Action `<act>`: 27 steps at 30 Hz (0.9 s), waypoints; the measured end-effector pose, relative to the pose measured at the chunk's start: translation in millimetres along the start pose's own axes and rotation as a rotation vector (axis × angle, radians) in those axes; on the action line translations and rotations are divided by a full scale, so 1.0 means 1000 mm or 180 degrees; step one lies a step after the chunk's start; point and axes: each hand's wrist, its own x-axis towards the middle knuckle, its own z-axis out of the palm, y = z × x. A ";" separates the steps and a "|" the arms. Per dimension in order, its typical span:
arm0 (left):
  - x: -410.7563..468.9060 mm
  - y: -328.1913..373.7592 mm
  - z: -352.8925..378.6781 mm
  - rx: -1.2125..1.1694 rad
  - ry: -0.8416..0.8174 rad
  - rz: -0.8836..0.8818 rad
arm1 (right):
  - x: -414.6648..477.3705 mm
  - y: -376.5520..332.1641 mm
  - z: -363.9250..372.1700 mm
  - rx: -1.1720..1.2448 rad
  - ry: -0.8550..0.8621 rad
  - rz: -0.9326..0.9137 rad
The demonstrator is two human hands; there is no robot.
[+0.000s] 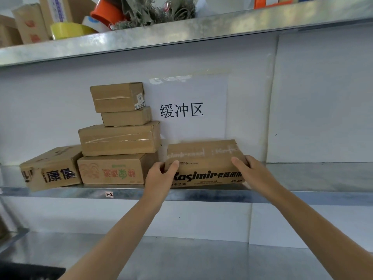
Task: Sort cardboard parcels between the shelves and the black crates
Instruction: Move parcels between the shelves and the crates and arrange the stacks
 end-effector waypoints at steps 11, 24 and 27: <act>-0.073 -0.011 -0.012 -0.1375 0.0570 0.0645 | -0.086 0.014 -0.008 0.1016 0.0485 -0.0389; -0.131 -0.081 -0.136 -0.0950 0.1388 -0.0031 | -0.106 -0.016 0.126 0.1002 -0.0509 -0.0789; -0.147 -0.103 -0.166 -0.0631 0.1661 -0.0171 | -0.110 -0.022 0.161 0.0844 -0.0751 -0.0828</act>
